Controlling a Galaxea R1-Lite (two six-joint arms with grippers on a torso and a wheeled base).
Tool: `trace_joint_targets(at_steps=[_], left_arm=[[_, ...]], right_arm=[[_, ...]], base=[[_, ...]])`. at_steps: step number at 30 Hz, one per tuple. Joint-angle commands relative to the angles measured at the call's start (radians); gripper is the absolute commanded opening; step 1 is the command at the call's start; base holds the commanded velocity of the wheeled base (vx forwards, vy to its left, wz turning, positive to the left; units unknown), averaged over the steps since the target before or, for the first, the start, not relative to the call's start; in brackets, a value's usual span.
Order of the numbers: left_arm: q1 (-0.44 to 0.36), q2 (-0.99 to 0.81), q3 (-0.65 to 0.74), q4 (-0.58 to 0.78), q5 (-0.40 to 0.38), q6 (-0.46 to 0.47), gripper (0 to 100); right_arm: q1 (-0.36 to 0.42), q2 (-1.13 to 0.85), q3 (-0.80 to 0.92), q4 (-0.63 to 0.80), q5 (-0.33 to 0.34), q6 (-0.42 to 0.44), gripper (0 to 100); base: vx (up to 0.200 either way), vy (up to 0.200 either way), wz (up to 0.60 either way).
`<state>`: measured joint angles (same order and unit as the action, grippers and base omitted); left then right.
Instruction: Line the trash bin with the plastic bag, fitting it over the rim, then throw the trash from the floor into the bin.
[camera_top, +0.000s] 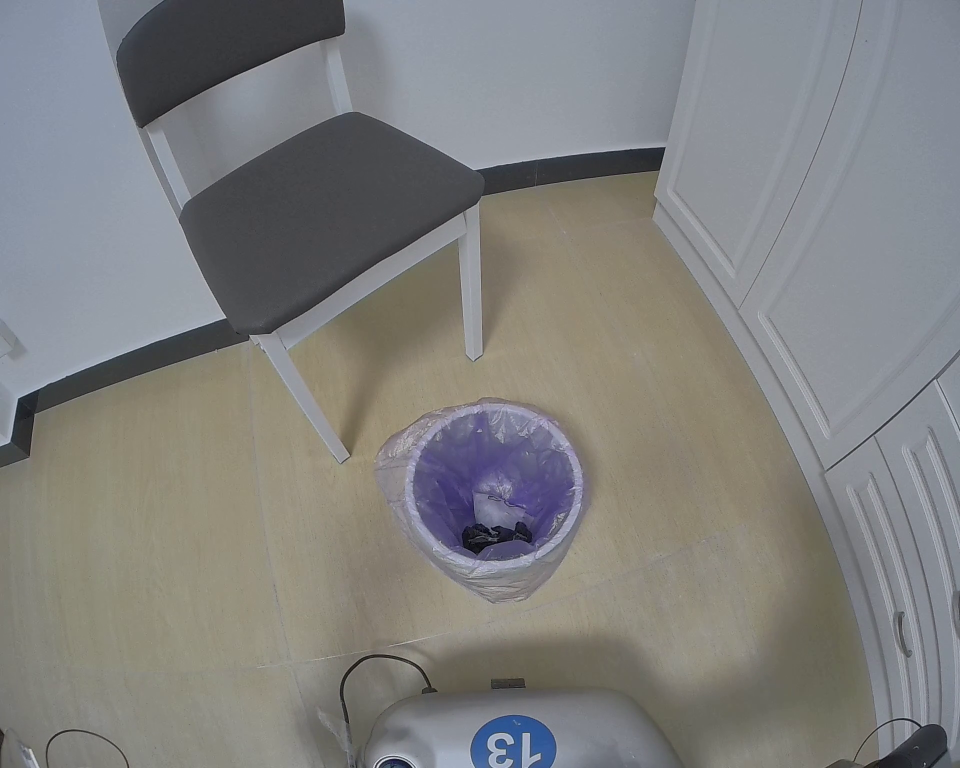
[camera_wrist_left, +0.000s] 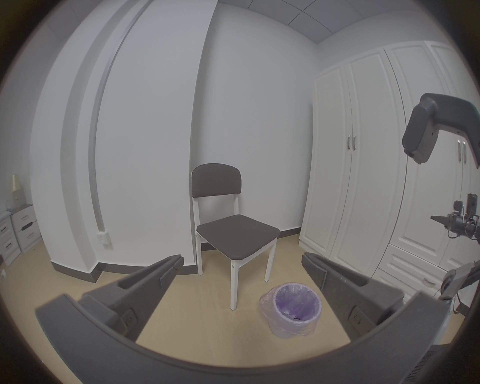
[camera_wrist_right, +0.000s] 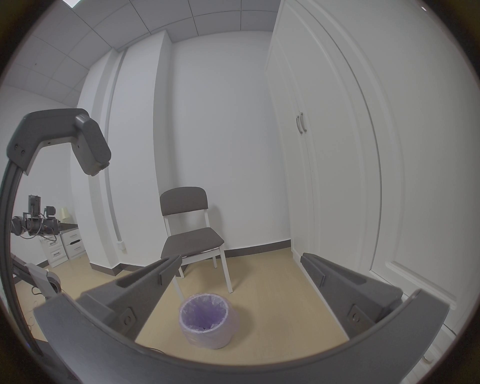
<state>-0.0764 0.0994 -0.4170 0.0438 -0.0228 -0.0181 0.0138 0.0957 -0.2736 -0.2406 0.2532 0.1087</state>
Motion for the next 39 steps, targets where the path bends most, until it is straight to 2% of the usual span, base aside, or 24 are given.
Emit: trace_joint_targets(at_steps=[1,9,16,18,23,26,35,39], left_arm=[[0.010,-0.009,0.021,-0.001,0.000,0.001,100],[0.056,-0.055,0.076,0.002,-0.011,0.001,100],[0.075,-0.099,0.213,-0.007,0.001,-0.002,100],[0.075,-0.099,0.241,-0.007,0.009,-0.008,100],[0.075,-0.099,0.345,-0.005,0.141,-0.022,100],[0.075,-0.099,0.376,-0.007,0.173,-0.056,100],[0.075,-0.099,0.376,-0.007,0.182,-0.083,100],[0.076,-0.099,0.382,-0.009,0.149,-0.082,100]], right_arm=[[-0.017,-0.068,0.022,0.001,0.017,0.003,100],[-0.017,-0.074,0.037,-0.003,0.017,0.009,100],[-0.014,-0.088,0.071,-0.008,0.001,0.006,100],[-0.012,-0.090,0.079,-0.008,-0.025,-0.004,100],[-0.012,-0.091,0.080,-0.008,-0.097,-0.043,100],[-0.012,-0.091,0.080,-0.009,-0.138,-0.063,100],[-0.012,-0.091,0.088,-0.020,-0.176,-0.066,100],[-0.012,-0.091,0.100,-0.022,-0.178,-0.069,100]], base=[[0.000,0.000,0.00],[0.000,0.000,0.00],[0.000,0.000,0.00],[0.000,0.000,0.00],[0.000,0.000,0.00],[0.000,0.000,0.00],[0.000,0.000,0.00],[0.000,0.000,0.00]])
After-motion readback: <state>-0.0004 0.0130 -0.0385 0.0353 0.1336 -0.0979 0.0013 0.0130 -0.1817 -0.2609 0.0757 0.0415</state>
